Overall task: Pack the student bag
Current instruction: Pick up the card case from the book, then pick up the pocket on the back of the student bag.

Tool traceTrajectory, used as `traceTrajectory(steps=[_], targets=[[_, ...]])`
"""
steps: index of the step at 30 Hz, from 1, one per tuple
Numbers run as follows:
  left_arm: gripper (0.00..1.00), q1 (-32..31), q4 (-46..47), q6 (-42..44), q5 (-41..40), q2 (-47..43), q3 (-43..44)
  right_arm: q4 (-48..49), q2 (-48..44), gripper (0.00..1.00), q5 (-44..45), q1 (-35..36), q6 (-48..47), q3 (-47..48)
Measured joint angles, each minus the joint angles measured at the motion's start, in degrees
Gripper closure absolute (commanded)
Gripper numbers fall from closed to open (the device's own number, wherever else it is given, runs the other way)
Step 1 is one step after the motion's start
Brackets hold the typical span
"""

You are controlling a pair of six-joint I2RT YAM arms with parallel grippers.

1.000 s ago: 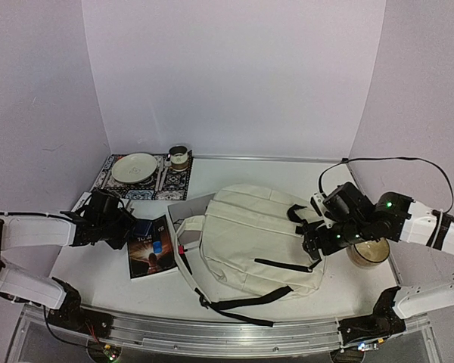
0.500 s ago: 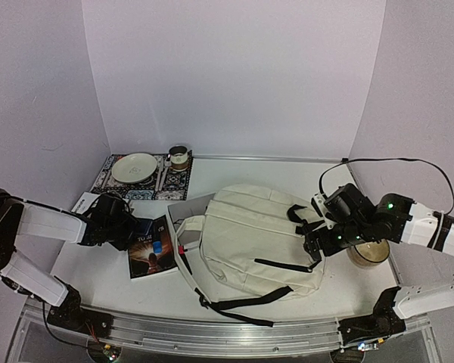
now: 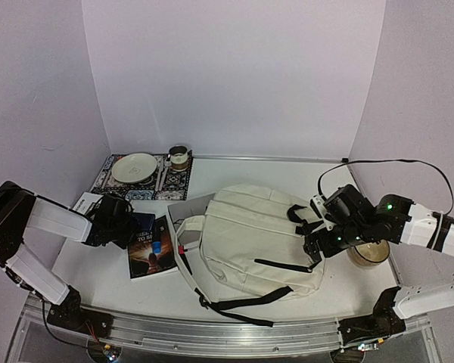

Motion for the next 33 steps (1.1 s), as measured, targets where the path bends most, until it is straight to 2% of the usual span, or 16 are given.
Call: traceTrajectory(steps=[3,9,19,26,33], targets=[[0.91,0.04,-0.16,0.22,0.08,-0.71,-0.08,0.04,0.02,0.02,-0.30,0.00,-0.23,0.00],[1.00,0.04,-4.25,2.48,0.06,-5.61,-0.12,0.06,0.67,0.02,-1.40,0.00,-0.57,0.01],[1.00,0.04,-16.31,11.65,0.71,-14.02,4.55,-0.20,4.69,0.03,-4.27,0.00,-3.95,1.41],[1.00,0.11,-20.95,19.69,5.87,-19.00,10.28,-1.72,11.33,0.06,-4.92,0.00,-9.83,4.83],[1.00,0.11,-23.39,25.02,12.13,-20.31,11.52,-3.95,17.85,0.08,-3.92,0.53,-14.67,7.29]])
